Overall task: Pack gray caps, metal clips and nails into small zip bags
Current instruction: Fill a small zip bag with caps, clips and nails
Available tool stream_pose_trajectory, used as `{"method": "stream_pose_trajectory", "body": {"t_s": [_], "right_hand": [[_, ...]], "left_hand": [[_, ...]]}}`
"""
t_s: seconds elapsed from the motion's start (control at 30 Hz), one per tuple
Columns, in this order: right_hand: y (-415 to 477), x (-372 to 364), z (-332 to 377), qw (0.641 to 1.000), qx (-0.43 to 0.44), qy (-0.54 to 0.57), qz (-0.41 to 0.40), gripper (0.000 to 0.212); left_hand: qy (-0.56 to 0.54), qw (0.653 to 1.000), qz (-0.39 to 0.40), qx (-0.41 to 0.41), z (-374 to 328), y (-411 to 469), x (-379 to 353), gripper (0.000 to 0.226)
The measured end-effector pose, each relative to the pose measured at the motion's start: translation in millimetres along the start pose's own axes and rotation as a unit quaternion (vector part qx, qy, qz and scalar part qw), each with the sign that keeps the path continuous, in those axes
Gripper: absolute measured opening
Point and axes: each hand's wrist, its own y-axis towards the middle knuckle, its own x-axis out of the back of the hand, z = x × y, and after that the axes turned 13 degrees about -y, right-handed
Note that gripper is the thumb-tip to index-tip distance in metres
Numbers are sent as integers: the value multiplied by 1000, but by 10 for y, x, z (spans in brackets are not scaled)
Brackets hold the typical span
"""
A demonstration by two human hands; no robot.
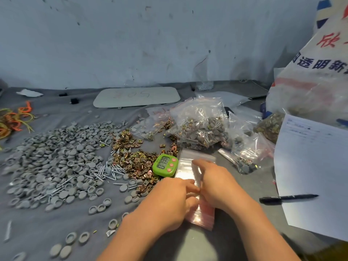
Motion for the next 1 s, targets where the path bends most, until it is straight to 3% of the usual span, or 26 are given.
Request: {"method": "stream_pose_trajectory", "body": {"t_s": [0.1,0.2,0.27,0.37,0.6,0.77,0.9,1.0], "right_hand": [[-7,-11,-5,1000,12,-5,-15,72],[-15,-30,-13,998,2,13,-56,55],[-22,-15,-21,995,-23,34,-88,44],[-44,29,-21,994,-53,46,-85,44],[-117,100,-19,992,-76,61,-80,40],[-183,131,-43,992,-87,71,-57,30],[-250,182,-26,998,-54,11,14,45],[-239,203,-46,998,-42,1,37,54]], "left_hand": [[27,999,-42,11,-27,4,12,24],[44,996,-76,6,-69,13,-22,22],[19,996,-86,13,-48,10,-22,37],[-28,994,-104,-10,-39,-14,-1,59],[5,977,-204,-55,-7,15,-15,66],[45,988,-145,1,14,60,-16,18],[-14,998,-42,36,62,90,76,12],[-35,998,-16,51,85,118,125,9]]}}
